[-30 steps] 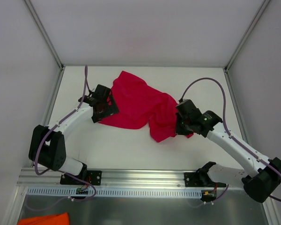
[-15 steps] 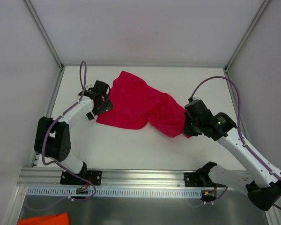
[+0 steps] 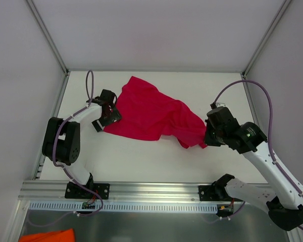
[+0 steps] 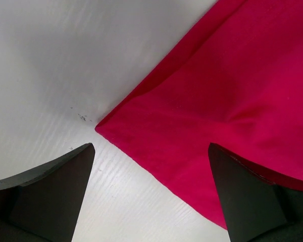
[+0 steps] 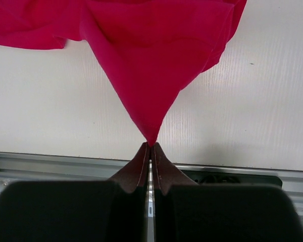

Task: Fold and stack the t-shirts
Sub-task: Flatten out the tshirt

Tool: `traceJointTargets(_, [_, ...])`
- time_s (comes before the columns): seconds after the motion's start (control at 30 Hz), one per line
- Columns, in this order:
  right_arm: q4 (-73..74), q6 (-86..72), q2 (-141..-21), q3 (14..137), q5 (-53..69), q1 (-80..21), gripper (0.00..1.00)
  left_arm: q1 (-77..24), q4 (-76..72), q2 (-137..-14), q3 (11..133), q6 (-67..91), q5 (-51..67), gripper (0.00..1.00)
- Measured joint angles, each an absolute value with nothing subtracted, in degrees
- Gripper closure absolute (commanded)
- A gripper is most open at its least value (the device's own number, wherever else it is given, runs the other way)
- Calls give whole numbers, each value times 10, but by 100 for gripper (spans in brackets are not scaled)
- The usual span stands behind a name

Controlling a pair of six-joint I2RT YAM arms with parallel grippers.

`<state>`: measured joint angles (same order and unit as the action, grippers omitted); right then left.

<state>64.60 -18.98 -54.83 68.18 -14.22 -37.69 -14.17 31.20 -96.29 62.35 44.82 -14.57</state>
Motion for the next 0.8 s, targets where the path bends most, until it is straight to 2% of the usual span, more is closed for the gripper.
traceJointTargets(0.37, [670,-187,-547,708,-148,-376,99,-142,292,-984,606,458,-110,3])
traceJointTargets(0.67, [669,-183,-554,708,-148,-374,99,-142,326,-984,606,461,-153,2])
traceJointTargets(0.77, [669,-183,-555,708,-148,-373,99,-142,333,-984,608,461,-159,6])
traceJointTargets(0.8, [669,-183,-555,708,-148,-373,99,-142,333,-985,608,461,-159,10])
